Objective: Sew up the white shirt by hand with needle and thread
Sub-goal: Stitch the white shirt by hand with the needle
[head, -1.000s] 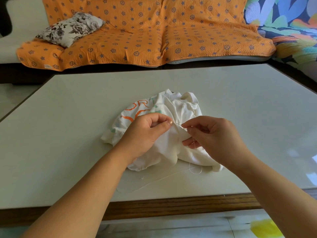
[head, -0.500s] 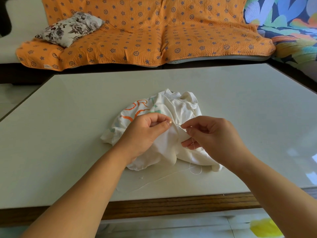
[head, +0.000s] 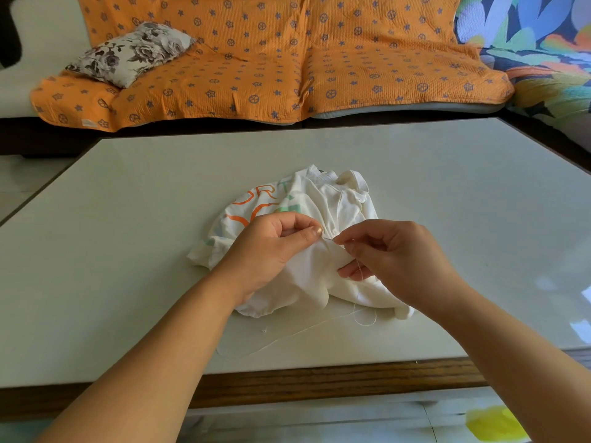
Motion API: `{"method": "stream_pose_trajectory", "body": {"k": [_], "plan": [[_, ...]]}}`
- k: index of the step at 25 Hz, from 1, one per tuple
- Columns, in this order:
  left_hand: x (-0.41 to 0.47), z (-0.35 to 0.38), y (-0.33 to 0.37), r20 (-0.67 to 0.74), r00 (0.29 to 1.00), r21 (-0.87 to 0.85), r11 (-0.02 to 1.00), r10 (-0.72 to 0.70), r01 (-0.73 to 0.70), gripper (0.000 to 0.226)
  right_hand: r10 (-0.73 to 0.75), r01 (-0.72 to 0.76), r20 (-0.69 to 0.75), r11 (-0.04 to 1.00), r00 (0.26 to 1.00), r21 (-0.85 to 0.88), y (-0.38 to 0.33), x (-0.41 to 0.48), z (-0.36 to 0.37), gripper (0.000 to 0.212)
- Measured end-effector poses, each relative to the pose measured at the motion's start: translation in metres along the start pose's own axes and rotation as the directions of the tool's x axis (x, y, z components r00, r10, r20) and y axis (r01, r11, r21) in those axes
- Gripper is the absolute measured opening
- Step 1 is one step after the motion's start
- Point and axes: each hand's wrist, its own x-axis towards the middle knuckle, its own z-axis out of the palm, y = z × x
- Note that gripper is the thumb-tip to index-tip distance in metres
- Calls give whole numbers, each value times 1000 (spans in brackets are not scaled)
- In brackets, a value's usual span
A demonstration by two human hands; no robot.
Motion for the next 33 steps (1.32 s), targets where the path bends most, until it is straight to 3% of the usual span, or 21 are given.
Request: {"method": "stream_pose_trajectory", "body": {"k": [8, 15, 33], "plan": [[0, 0, 2, 62, 996, -90, 993, -65, 70, 7, 0, -4, 84, 999, 996, 53, 3, 2, -1, 20], [-1, 1, 4, 72, 995, -142, 987, -69, 79, 11, 31, -63, 142, 972, 989, 227, -2, 2, -3, 16], [-3, -1, 5, 65, 995, -236, 968, -76, 89, 13, 47, -85, 168, 970, 985, 230, -4, 1, -8, 22]]}}
